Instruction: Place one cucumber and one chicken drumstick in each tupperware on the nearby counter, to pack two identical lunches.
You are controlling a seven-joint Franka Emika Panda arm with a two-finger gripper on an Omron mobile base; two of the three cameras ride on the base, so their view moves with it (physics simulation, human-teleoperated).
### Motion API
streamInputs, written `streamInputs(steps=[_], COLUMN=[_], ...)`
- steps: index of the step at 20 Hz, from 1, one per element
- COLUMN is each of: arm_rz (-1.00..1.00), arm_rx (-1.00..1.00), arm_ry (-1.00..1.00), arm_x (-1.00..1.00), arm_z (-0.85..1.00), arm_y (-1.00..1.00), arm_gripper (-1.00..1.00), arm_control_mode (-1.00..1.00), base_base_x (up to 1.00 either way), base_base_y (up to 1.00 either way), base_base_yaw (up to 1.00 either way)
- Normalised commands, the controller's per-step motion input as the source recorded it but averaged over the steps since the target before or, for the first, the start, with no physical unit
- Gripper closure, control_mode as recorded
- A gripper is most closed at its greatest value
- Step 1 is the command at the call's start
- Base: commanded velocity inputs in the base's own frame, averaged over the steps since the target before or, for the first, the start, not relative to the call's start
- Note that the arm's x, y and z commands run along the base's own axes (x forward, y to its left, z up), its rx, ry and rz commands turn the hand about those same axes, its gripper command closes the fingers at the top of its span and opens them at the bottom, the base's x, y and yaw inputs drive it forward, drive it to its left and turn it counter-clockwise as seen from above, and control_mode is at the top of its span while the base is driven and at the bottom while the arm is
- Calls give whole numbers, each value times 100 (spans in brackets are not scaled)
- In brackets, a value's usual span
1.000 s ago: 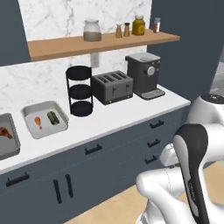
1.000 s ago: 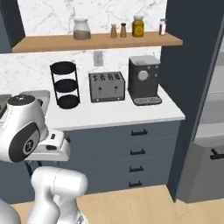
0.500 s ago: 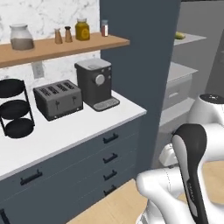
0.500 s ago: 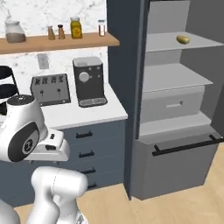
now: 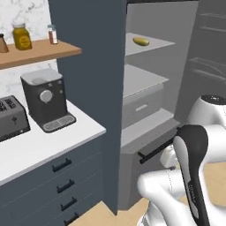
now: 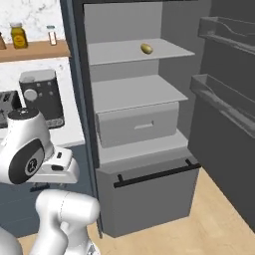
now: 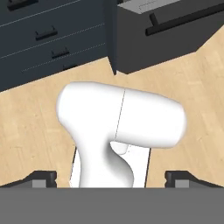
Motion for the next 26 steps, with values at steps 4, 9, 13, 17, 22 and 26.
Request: streamInputs(steps=[4, 9, 13, 17, 22, 26], arm_rz=[0, 0, 0, 0, 0, 0], arm_rx=[0, 0, 0, 0, 0, 0], arm_ry=[0, 0, 0, 0, 0, 0], arm_x=[0, 0, 0, 0, 0, 0], arm_z=[0, 0, 0, 0, 0, 0], arm_y=[0, 0, 0, 0, 0, 0], arm_gripper=[-100, -100, -100, -100, -100, -100], arm_control_mode=[100, 100, 100, 100, 100, 100], base_base_x=[75, 77, 62, 49, 48, 54], base_base_y=[-57, -38, -27, -43, -46, -8], base_base_yaw=[7, 23, 20, 22, 28, 26])
